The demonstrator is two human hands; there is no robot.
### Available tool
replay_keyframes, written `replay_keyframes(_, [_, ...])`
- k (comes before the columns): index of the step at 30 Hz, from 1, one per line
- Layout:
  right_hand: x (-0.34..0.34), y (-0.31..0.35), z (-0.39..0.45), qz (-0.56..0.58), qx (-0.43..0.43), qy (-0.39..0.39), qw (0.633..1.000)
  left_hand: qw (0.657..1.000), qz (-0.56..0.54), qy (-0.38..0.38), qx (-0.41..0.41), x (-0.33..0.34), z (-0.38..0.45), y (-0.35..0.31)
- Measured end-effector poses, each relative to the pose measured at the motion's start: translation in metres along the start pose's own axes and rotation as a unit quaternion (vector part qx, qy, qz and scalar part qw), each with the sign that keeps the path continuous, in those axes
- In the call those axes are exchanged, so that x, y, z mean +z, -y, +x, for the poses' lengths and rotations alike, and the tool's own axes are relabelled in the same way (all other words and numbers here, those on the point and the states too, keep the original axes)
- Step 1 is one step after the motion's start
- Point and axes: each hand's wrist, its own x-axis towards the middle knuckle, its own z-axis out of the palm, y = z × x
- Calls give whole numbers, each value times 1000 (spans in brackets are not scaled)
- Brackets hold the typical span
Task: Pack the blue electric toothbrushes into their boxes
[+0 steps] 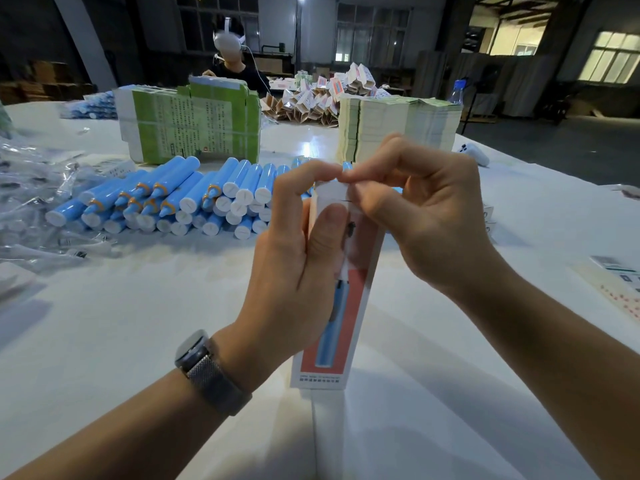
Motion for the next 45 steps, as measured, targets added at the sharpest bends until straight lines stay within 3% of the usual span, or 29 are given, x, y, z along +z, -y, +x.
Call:
replay_keyframes(14, [-19,8,15,-27,7,118,993,997,69,-22,29,3,3,-13])
replay_keyframes(19, [-23,8,16,-10,-6,170,985,996,25,-42,-69,0,9,-25])
replay_keyframes(27, [-28,11,16,-24,-11,171,985,994,-23,-56,-91,0,13,-27])
replay_keyframes(31, [-27,12,16,-28,37,158,986,997,-16,-56,-57,-1,13,-28])
replay_keyframes(37, [-30,14,18,-50,-1,163,985,999,6,-22,44,-1,13,-31])
replay_keyframes(45, [-39,21,20,-57,-12,211,976,994,43,25,97,-9,13,-22])
